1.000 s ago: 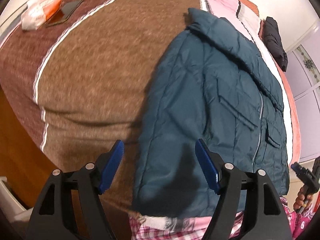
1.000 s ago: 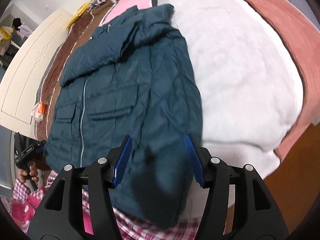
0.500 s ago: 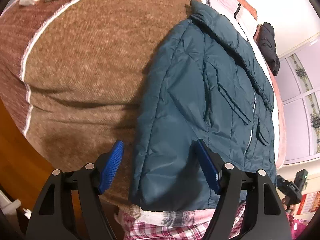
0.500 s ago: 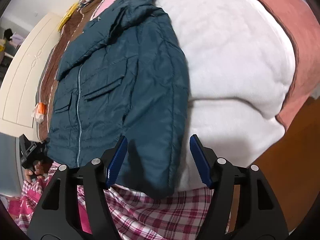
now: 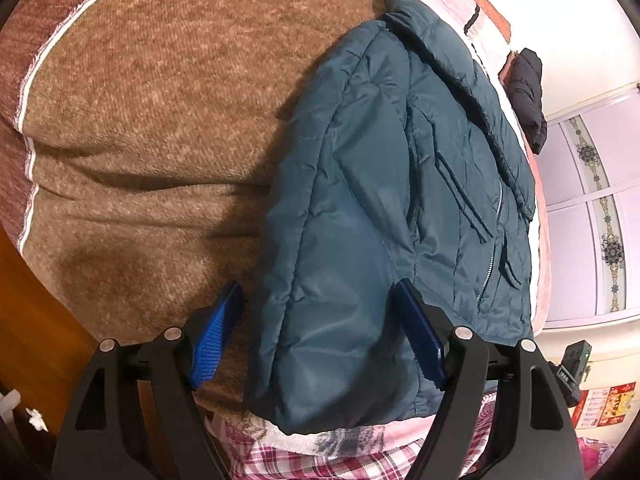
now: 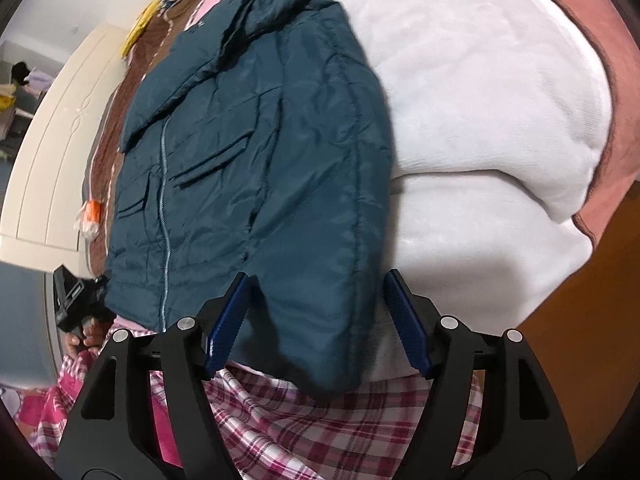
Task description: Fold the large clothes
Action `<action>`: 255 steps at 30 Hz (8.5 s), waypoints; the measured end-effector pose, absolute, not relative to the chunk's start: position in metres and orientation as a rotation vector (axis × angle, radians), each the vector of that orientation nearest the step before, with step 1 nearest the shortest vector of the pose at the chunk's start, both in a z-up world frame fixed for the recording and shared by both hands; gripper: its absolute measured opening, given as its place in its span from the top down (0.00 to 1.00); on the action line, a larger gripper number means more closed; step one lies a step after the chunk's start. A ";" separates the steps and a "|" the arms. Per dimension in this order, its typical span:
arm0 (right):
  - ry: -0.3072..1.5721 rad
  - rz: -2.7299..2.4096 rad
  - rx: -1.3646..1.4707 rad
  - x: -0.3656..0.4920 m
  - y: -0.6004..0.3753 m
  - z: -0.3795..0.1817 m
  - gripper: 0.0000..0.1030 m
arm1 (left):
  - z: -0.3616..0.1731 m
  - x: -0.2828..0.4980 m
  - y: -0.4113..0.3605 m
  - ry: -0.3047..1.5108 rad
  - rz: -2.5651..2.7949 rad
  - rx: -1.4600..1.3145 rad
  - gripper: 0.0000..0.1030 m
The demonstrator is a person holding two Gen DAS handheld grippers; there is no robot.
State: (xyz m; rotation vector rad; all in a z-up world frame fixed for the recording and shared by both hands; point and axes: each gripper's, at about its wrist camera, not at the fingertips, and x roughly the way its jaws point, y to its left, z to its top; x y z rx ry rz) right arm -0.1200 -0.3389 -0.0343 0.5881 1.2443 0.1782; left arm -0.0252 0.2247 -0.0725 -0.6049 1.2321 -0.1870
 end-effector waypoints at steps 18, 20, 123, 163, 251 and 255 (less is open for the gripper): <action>1.017 0.304 0.689 -0.128 -0.342 0.022 0.91 | 0.023 -0.047 0.205 0.952 -0.359 -0.580 0.90; 0.962 0.301 0.687 -0.131 -0.349 0.039 0.91 | 0.035 -0.052 0.204 0.926 -0.370 -0.574 0.90; 0.893 0.167 0.800 0.276 -0.449 0.024 0.38 | 0.060 0.328 0.223 0.764 -0.135 -0.834 0.54; 0.948 0.065 1.031 0.106 -0.397 -0.056 0.24 | -0.069 0.179 0.170 0.886 -0.054 -1.018 0.22; 1.026 0.008 0.550 -0.010 -0.375 0.022 0.61 | -0.067 0.067 0.192 0.947 -0.057 -0.888 0.40; 1.000 0.158 0.435 0.010 -0.330 0.040 0.77 | -0.068 0.067 0.194 0.928 -0.062 -0.916 0.40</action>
